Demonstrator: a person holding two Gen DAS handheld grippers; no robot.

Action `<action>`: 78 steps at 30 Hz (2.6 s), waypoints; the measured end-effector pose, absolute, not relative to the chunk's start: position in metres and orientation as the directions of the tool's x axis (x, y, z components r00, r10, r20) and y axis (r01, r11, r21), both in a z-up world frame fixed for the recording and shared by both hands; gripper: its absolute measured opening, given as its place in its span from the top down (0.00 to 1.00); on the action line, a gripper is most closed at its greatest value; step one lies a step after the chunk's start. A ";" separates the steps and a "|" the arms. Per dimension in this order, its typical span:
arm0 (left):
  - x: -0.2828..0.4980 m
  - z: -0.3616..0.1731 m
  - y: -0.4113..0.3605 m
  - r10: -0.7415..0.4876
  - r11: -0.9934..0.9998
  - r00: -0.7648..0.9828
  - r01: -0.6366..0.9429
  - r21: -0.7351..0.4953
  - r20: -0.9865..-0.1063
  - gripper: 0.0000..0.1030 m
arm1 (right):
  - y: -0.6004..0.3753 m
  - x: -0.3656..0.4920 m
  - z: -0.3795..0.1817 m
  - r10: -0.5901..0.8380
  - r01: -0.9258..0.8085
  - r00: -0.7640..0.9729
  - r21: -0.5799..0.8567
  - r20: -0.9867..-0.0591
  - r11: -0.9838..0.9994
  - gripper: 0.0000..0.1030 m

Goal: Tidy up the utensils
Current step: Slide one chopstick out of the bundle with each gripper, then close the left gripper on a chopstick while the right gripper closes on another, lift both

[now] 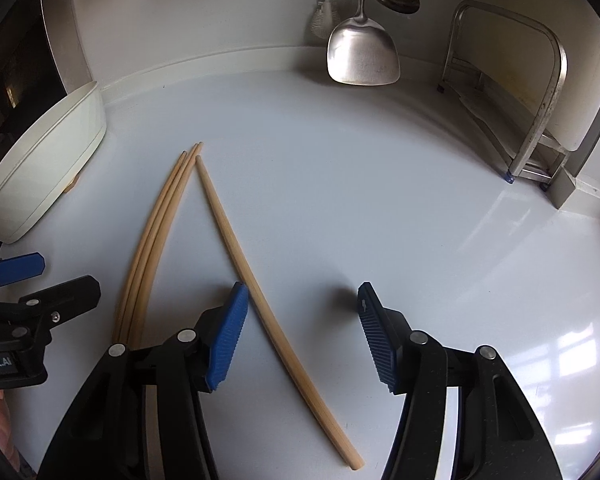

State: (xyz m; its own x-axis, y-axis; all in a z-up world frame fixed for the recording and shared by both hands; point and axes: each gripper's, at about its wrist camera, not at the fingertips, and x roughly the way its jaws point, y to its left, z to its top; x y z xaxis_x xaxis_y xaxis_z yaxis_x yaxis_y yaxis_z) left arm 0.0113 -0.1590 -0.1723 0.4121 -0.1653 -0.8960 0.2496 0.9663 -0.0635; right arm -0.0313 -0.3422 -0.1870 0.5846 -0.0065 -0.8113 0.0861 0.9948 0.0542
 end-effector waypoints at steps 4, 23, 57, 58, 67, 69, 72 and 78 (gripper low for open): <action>0.011 -0.178 -0.162 -0.169 0.966 0.392 0.247 -0.073 -0.904 0.07 | -0.350 -0.035 -0.187 0.005 0.093 0.590 0.074 -0.807 0.993 0.46; 0.009 -0.184 -0.159 -0.122 0.970 0.400 0.242 -0.024 -0.909 0.05 | -0.354 -0.035 -0.186 0.009 0.102 0.594 0.086 -0.805 0.991 0.46; 0.006 -0.173 -0.166 -0.125 0.962 0.464 0.274 0.009 -0.877 0.73 | -0.317 -0.022 -0.186 0.032 -0.078 0.595 -0.018 -0.803 0.997 0.94; 0.005 -0.172 -0.165 -0.126 0.961 0.464 0.276 0.008 -0.877 0.82 | -0.317 -0.022 -0.186 0.036 -0.077 0.594 -0.013 -0.804 0.997 0.94; -0.002 -0.163 -0.155 -0.188 0.957 0.412 0.279 -0.073 -0.891 0.93 | -0.327 -0.033 -0.181 0.084 -0.028 0.582 0.083 -0.809 0.996 0.94; -0.005 -0.153 -0.152 -0.197 0.957 0.413 0.277 -0.083 -0.889 0.93 | -0.330 -0.037 -0.174 0.099 -0.017 0.585 0.110 -0.805 0.994 0.94; -0.011 -0.136 -0.145 -0.216 0.959 0.402 0.258 -0.117 -0.890 0.93 | -0.333 -0.039 -0.158 0.118 -0.009 0.593 0.140 -0.797 0.990 0.94; -0.018 -0.082 -0.122 -0.190 0.972 0.458 0.213 -0.100 -0.868 0.93 | -0.328 -0.037 -0.104 0.169 -0.037 0.632 0.188 -0.756 0.981 0.94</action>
State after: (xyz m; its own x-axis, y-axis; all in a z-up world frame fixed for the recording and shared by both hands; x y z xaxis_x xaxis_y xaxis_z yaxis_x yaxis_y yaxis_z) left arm -0.0181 -0.1216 -0.0824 0.4583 -0.1902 -0.8682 0.2132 0.9718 -0.1004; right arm -0.0367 -0.3284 -0.1039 0.6319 0.1687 -0.7564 -0.0367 0.9814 0.1883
